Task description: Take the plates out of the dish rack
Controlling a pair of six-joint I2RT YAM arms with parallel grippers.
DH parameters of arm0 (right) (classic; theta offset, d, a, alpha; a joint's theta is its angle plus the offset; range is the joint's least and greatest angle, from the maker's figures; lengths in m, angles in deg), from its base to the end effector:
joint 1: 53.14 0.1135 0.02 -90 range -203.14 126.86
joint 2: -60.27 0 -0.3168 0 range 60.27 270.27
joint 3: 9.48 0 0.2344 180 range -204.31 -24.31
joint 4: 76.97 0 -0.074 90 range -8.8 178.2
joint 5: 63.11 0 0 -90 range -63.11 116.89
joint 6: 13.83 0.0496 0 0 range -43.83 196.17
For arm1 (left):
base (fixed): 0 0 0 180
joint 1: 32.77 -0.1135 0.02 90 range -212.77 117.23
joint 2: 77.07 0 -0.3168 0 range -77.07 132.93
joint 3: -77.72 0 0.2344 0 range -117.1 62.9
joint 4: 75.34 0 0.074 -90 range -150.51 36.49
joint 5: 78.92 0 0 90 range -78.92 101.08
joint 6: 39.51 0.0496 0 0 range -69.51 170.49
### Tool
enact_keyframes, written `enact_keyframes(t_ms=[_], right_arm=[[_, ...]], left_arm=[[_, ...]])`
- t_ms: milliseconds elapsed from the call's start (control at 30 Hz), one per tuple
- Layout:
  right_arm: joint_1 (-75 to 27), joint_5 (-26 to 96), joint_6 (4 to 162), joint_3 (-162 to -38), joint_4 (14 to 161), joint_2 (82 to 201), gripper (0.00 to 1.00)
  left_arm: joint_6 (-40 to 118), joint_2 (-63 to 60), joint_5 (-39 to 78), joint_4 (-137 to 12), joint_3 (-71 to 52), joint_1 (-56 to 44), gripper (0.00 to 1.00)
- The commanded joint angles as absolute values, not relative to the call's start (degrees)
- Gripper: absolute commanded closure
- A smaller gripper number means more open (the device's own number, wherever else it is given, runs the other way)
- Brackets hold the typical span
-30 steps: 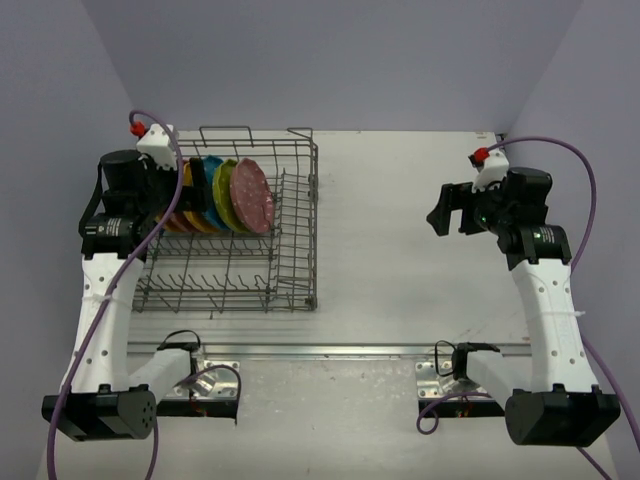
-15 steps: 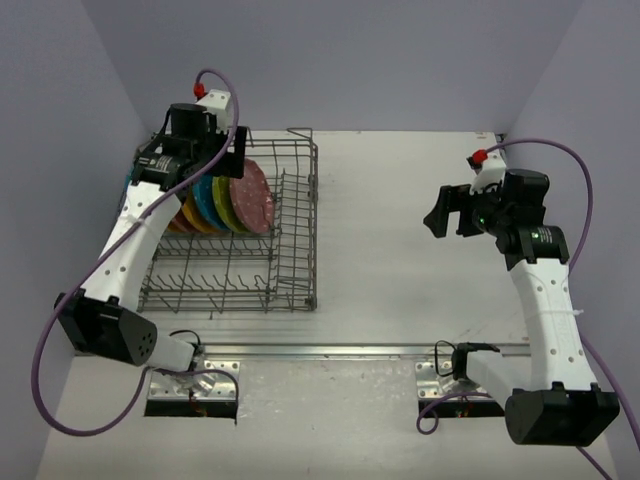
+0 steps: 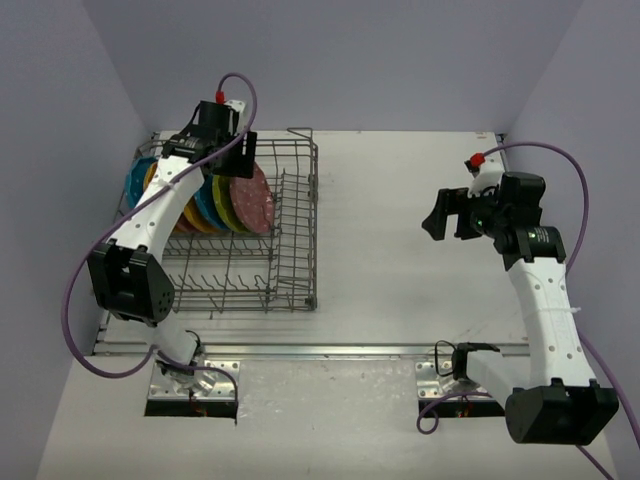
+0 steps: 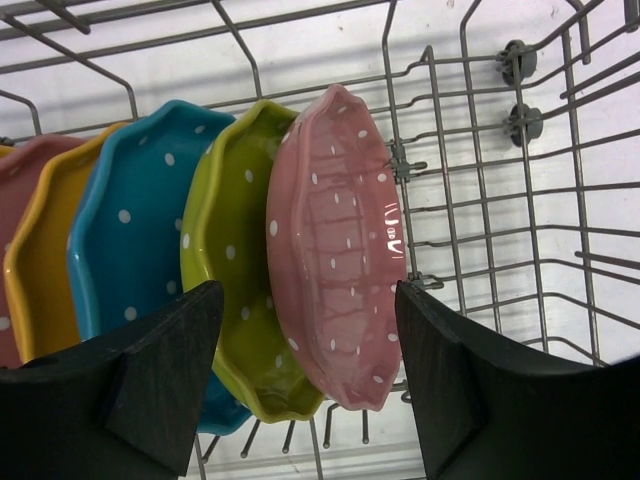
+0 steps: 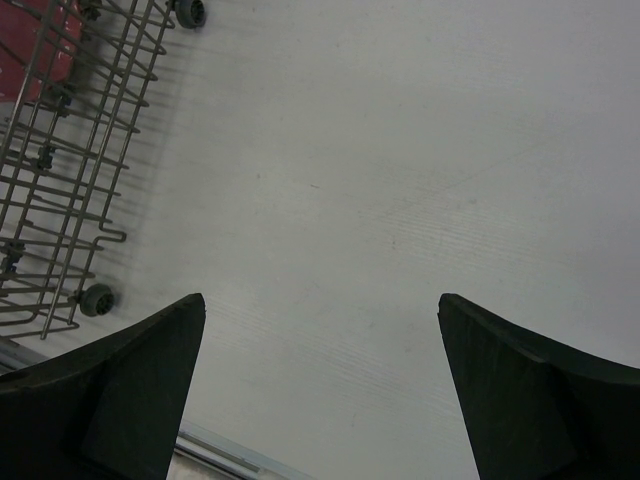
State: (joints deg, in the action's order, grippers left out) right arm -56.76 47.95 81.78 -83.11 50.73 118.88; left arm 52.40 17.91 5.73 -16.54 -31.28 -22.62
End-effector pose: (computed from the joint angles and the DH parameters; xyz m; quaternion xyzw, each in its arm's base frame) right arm 0.1779 0.0066 0.3718 -0.0100 0.8846 0.1713 0.4336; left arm 0.3576 -0.0593 0.3990 0.0790 0.9189 0.0154 0.3861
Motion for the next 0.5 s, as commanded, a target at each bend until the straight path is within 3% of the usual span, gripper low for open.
enact_keyframes(t_ms=[0,467], right_arm=[[-56.51,48.24,82.47,-82.72,53.34,118.8,0.01],[-56.48,48.94,83.11,-82.41,53.92,119.07,0.01]], left_arm=[[51.1,18.59,6.68,-17.09,-33.37,-22.07,0.34],[47.5,20.57,5.01,-17.62,-28.51,-21.61,0.37]])
